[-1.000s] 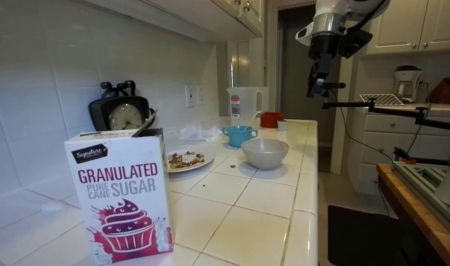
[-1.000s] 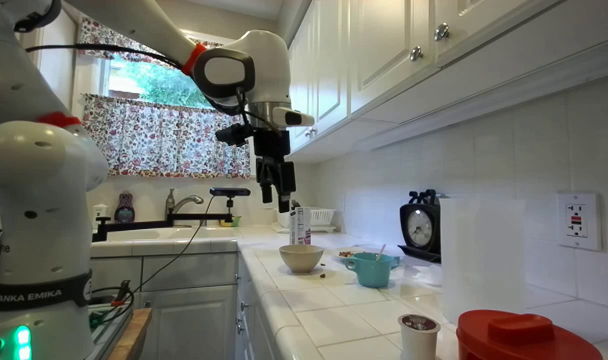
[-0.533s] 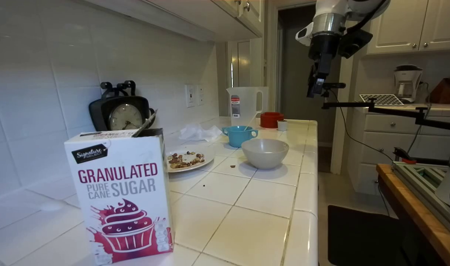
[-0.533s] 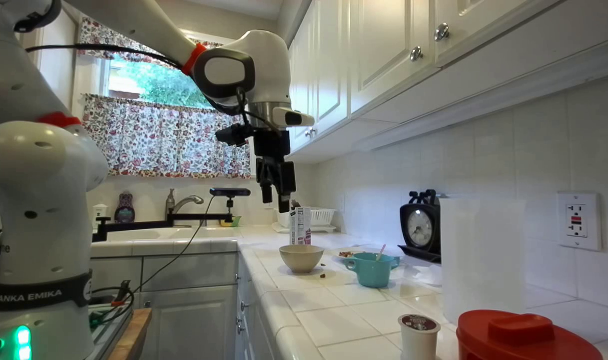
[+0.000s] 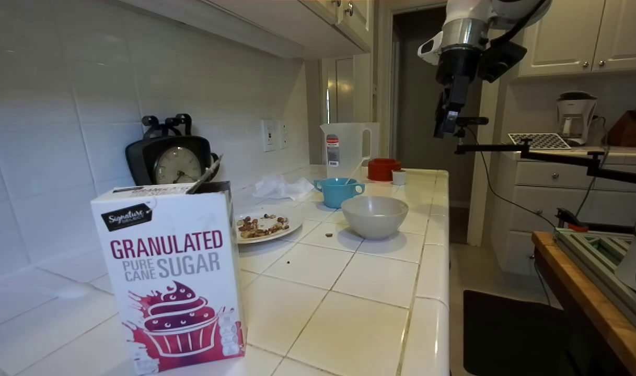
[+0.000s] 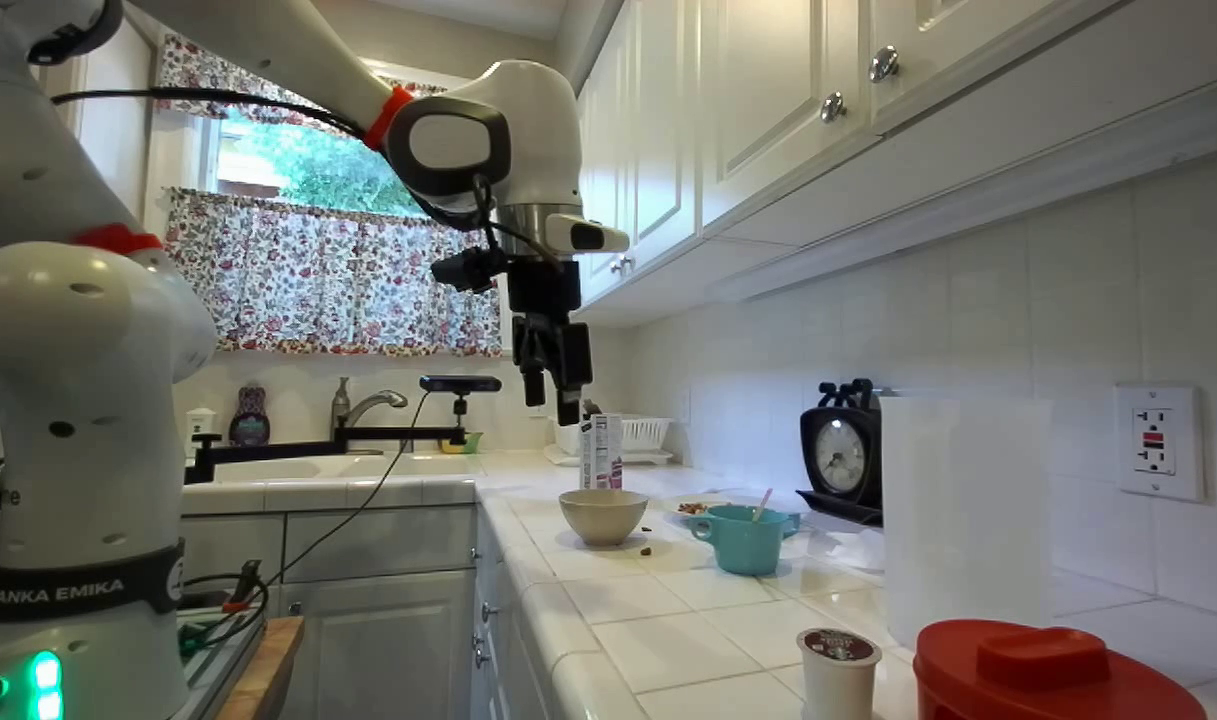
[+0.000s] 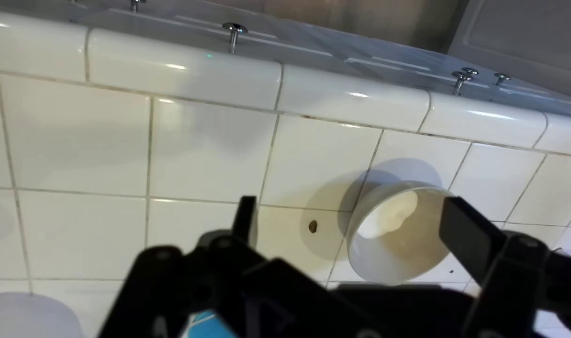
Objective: Use the straw to stir in the brown bowl
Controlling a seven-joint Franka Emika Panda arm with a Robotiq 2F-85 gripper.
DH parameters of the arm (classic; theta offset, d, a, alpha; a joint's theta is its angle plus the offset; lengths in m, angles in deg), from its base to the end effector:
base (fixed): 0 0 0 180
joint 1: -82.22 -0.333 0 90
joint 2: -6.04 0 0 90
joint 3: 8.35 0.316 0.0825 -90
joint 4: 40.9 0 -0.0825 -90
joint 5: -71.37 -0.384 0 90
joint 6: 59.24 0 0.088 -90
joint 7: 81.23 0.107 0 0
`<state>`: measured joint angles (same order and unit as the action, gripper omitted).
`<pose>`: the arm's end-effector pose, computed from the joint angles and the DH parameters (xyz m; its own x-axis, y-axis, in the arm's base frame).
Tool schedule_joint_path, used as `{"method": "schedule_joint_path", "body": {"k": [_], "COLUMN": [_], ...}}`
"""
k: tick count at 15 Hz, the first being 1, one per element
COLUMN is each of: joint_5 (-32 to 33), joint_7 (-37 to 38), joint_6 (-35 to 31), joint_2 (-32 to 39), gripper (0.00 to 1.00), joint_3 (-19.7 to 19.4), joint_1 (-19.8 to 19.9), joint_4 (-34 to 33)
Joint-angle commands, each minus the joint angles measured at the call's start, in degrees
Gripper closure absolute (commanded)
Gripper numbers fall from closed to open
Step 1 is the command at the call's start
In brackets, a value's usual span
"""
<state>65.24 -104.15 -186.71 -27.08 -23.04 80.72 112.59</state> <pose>0.3631 -0.0786 0.4187 0.9764 0.1237 0.1769 0.1546 -0.9727 -0.1729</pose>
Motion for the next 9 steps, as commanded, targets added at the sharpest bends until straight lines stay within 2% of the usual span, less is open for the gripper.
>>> {"method": "schedule_joint_path", "body": {"k": [1, 9], "joint_5": [-0.49, -3.27], "joint_7": [-0.34, 0.62], "joint_6": [0.20, -0.22], "joint_2": [0.09, 3.96], "gripper": [0.00, 0.00], "joint_3": [0.73, -1.39], "joint_1": [0.73, 0.75], "joint_4": [-0.10, -3.50]}}
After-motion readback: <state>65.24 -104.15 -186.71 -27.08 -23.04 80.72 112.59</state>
